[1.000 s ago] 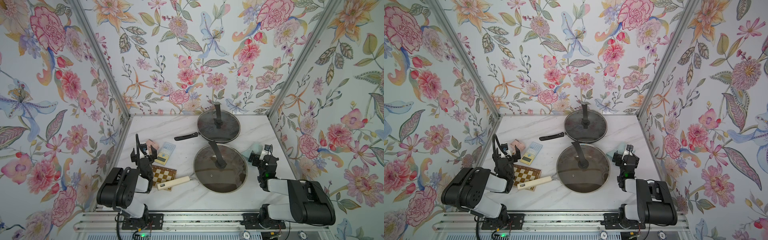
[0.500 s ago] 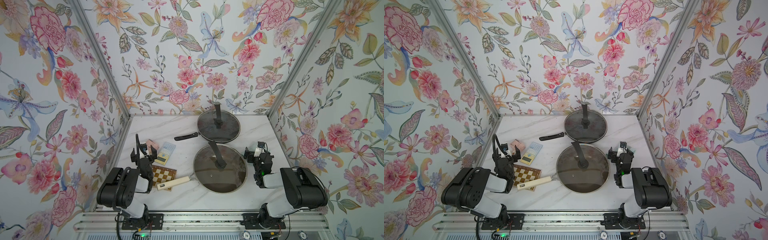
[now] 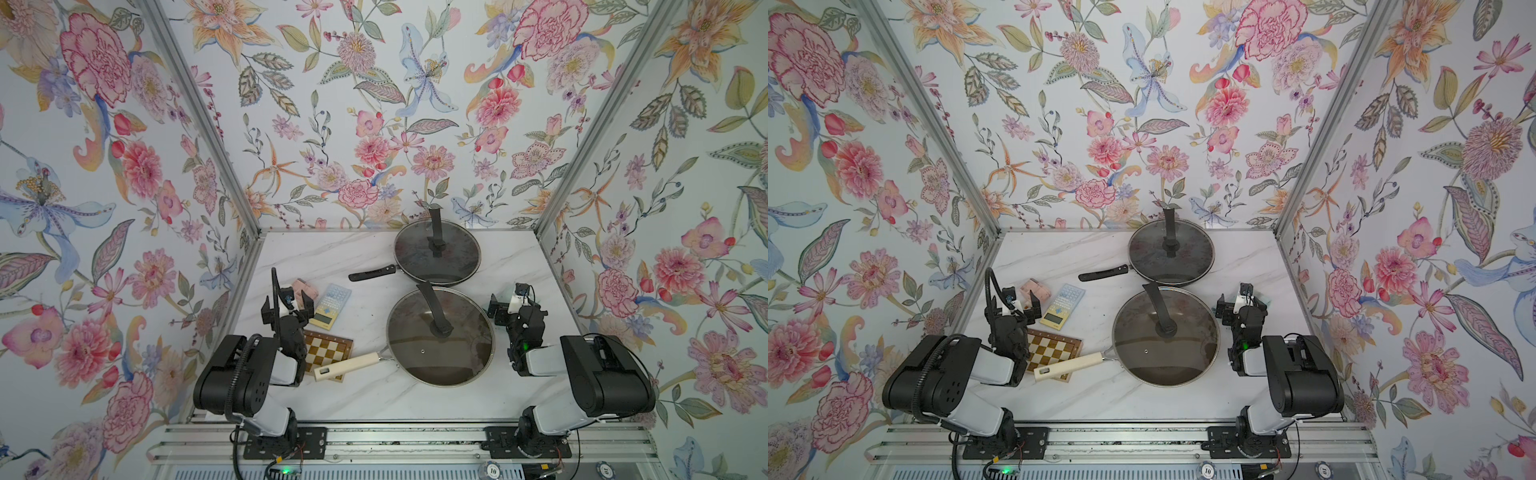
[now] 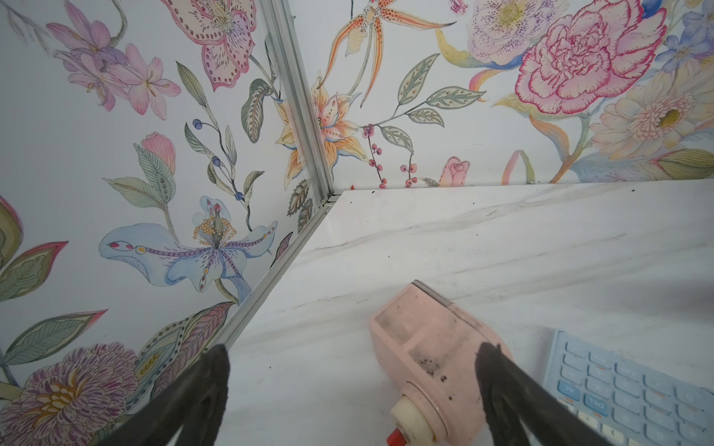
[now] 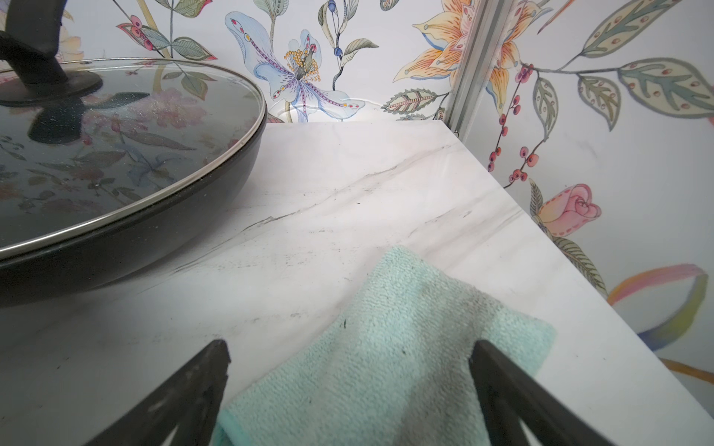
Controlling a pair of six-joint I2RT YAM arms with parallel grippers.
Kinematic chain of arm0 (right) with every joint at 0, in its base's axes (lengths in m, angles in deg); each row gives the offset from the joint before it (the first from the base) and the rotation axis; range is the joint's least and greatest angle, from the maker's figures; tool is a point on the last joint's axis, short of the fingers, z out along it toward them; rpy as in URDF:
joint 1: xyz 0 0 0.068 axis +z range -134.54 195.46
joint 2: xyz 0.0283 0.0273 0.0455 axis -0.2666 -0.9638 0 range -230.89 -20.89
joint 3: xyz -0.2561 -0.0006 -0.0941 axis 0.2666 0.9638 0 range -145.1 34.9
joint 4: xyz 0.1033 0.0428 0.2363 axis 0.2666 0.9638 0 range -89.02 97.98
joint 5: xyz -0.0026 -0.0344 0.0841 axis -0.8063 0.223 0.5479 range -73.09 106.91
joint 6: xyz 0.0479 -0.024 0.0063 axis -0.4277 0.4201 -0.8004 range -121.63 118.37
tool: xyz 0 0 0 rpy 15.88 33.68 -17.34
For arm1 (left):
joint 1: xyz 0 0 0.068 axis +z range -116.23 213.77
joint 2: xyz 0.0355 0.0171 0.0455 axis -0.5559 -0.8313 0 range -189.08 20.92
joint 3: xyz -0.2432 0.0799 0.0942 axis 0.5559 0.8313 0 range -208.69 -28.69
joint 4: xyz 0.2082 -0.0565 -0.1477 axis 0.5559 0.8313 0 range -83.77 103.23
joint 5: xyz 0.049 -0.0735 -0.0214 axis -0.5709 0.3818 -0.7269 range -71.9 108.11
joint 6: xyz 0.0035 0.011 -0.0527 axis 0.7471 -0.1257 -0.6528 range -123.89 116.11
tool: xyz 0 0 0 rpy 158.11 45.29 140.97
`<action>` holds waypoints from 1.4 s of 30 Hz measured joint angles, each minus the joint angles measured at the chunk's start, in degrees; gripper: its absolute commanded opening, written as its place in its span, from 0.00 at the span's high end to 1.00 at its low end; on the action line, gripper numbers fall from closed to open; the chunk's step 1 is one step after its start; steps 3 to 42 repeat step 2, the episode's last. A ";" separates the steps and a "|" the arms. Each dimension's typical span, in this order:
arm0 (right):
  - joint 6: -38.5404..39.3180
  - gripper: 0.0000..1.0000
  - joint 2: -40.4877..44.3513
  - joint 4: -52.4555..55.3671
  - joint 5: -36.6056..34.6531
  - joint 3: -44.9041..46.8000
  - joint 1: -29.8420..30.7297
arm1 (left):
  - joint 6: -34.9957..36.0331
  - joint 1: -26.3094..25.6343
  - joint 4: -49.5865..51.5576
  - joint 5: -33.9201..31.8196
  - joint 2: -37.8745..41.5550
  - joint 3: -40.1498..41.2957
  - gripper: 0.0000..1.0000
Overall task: Wipe the pot lid with a cloth
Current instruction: Reset both arms
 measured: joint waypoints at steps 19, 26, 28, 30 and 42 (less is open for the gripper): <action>0.00 0.01 0.00 0.00 0.00 0.00 0.00 | 0.00 0.00 0.00 0.00 0.00 0.00 0.01; 0.00 0.01 0.00 0.00 0.00 0.00 0.00 | 0.00 0.00 0.00 0.00 0.00 0.00 0.01; 0.00 0.01 0.00 0.00 0.00 0.00 0.00 | 0.00 0.00 0.00 0.00 0.00 0.00 0.01; 0.00 0.01 0.00 0.00 0.00 0.00 0.00 | 0.00 0.00 0.00 0.00 0.00 0.00 0.01; 0.00 0.01 0.00 0.00 0.00 0.00 0.00 | 0.00 0.00 0.00 0.00 0.00 0.00 0.01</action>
